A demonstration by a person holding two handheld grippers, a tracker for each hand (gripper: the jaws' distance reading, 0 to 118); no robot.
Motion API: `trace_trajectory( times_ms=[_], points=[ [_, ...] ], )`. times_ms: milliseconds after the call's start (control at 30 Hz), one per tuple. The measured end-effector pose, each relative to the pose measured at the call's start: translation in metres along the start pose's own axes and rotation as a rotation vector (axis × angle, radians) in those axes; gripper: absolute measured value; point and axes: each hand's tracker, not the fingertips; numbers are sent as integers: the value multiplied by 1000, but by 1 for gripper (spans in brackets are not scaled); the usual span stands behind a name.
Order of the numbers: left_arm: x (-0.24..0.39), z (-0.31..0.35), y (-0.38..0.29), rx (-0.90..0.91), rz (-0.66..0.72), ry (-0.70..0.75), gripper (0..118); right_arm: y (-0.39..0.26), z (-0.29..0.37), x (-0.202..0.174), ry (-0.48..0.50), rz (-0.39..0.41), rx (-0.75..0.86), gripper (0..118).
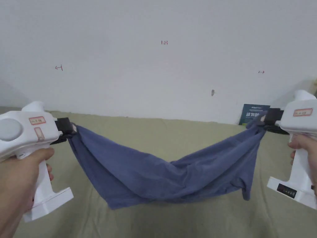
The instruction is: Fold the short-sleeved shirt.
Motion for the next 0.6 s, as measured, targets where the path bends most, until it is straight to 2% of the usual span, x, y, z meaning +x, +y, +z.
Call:
trace_trajectory(
  times_ms=[67,167,300,433,600],
  points=[
    [-11,7,-12,-21,47,-35,8,-15,7,14,9,5,-9,1],
    [-18,28,-29,-104,-9,-83,8,-41,28,32,1,28,-39,1],
    [-33,92,-62,-96,37,-139,8,-86,79,57,15,9,-81,1],
    [-60,153,-107,-139,68,-123,8,-142,131,82,-13,13,-131,2],
    [-99,195,-174,-248,129,-34,8,-220,162,111,-65,-37,-247,3]
  ],
)
